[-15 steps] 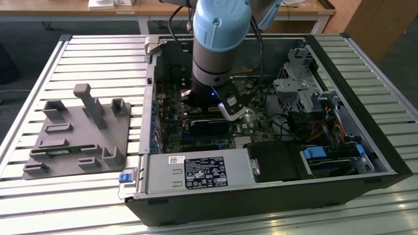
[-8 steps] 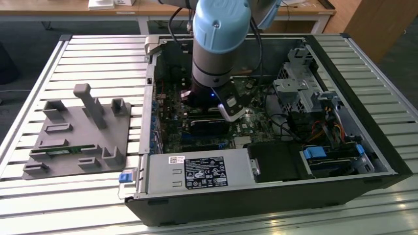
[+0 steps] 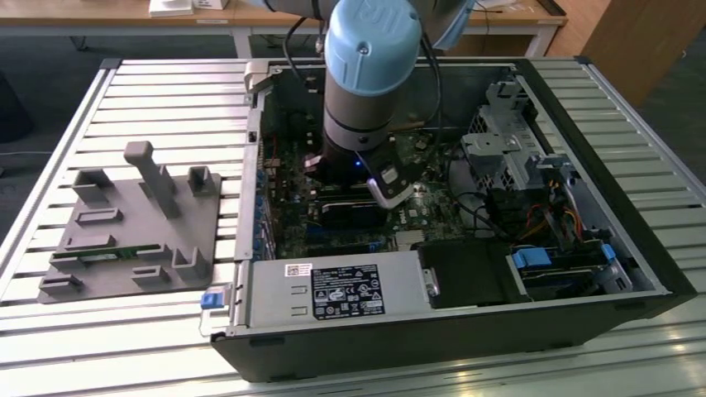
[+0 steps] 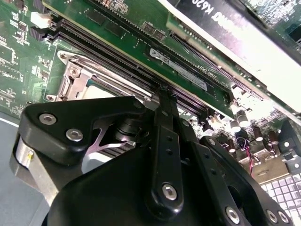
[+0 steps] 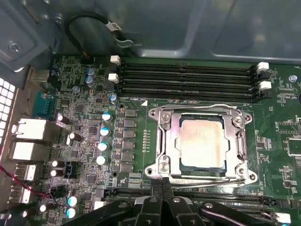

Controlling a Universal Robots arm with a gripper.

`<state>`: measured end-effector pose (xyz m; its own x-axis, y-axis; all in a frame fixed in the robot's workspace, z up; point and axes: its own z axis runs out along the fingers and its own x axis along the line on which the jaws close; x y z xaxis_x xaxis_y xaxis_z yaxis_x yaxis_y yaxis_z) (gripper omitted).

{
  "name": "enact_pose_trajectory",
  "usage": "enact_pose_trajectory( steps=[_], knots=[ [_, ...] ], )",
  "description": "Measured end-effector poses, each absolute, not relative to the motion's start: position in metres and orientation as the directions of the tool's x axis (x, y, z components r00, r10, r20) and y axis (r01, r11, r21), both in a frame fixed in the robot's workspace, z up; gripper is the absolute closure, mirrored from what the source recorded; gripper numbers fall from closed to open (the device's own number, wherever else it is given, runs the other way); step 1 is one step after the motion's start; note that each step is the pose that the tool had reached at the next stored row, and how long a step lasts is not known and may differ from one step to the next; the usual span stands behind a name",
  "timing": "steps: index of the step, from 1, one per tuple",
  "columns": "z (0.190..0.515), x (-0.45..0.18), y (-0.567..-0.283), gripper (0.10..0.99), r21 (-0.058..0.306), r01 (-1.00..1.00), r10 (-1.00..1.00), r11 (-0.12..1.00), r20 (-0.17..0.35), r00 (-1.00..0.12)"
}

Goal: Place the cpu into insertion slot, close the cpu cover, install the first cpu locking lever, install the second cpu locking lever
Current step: 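Install the second cpu locking lever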

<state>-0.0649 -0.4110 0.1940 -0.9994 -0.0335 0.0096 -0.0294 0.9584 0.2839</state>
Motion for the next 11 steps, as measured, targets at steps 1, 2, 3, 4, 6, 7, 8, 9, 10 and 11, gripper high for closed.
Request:
enact_pose_trajectory(
  steps=[1, 2, 3, 4, 6, 7, 8, 9, 10, 11],
  knots=[
    [0.1936, -0.0650, -0.4110, 0.980, 0.285, -0.029, -0.034, 0.958, 0.010, -0.999],
    [0.1932, -0.0652, -0.4110, 0.980, 0.285, -0.029, -0.034, 0.958, 0.009, -0.999],
    [0.1930, -0.0656, -0.4110, 0.980, 0.286, -0.029, -0.033, 0.958, 0.009, -0.999],
    [0.1927, -0.0657, -0.4110, 0.980, 0.287, -0.030, -0.034, 0.957, 0.009, -0.999],
    [0.1926, -0.0661, -0.4110, 0.980, 0.290, -0.030, -0.034, 0.957, 0.009, -0.999],
    [0.1926, -0.0664, -0.4110, 0.980, 0.291, -0.030, -0.034, 0.956, 0.009, -0.999],
    [0.1925, -0.0668, -0.4110, 0.980, 0.293, -0.030, -0.034, 0.956, 0.009, -0.999],
    [0.1925, -0.0672, -0.4110, 0.980, 0.296, -0.030, -0.034, 0.955, 0.008, -0.999],
    [0.1925, -0.0677, -0.4110, 0.980, 0.299, -0.030, -0.034, 0.954, 0.008, -0.999],
    [0.1926, -0.0681, -0.4110, 0.980, 0.301, -0.030, -0.034, 0.953, 0.008, -0.999]
  ],
)
